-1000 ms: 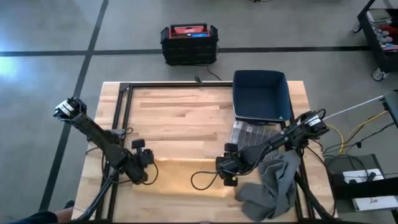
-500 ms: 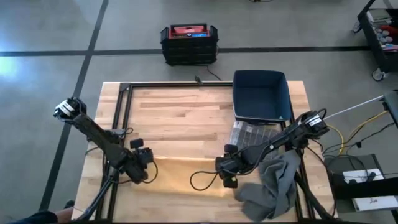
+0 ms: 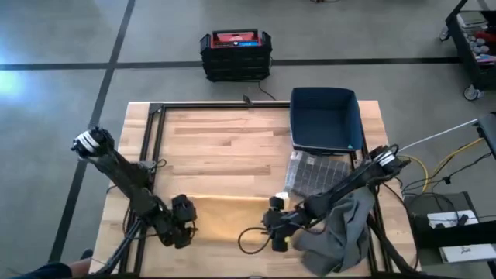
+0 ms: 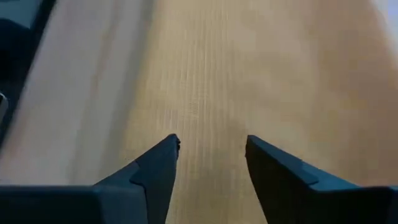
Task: Fold towel
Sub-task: Fold the yellow kitchen towel
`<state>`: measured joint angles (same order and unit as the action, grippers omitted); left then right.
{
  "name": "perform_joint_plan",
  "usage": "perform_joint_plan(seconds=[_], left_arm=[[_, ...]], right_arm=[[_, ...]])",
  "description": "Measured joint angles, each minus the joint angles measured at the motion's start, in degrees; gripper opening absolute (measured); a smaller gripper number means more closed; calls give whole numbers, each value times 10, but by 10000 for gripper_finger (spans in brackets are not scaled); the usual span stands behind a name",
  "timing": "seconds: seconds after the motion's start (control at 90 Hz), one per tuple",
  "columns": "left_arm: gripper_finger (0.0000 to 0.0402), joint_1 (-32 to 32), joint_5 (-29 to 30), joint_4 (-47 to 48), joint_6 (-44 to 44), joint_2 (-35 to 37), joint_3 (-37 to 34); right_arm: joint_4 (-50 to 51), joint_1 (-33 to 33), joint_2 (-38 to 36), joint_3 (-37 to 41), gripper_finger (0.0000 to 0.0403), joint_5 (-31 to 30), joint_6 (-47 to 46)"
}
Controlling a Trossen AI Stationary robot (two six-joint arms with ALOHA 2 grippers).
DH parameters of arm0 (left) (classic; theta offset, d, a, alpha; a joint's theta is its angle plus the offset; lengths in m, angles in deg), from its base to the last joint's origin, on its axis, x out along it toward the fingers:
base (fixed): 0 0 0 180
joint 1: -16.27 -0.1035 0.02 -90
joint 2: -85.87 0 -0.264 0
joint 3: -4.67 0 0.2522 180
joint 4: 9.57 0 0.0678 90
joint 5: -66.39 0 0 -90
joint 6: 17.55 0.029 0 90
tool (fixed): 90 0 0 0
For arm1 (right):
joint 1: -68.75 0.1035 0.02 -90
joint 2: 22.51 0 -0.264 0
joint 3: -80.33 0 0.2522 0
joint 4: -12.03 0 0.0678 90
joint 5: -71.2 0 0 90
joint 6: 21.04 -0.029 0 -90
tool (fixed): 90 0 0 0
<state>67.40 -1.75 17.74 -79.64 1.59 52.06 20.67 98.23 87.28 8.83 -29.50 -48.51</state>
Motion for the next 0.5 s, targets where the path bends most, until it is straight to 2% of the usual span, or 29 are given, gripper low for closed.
perform_joint_plan(seconds=[0.156,0.5], left_arm=[[176,11,-1,-7,-13,-37,4],[138,41,4,-6,-62,-28,-14]], right_arm=[[30,18,5,9,155,27,-21],[71,78,-26,34,129,21,-30]])
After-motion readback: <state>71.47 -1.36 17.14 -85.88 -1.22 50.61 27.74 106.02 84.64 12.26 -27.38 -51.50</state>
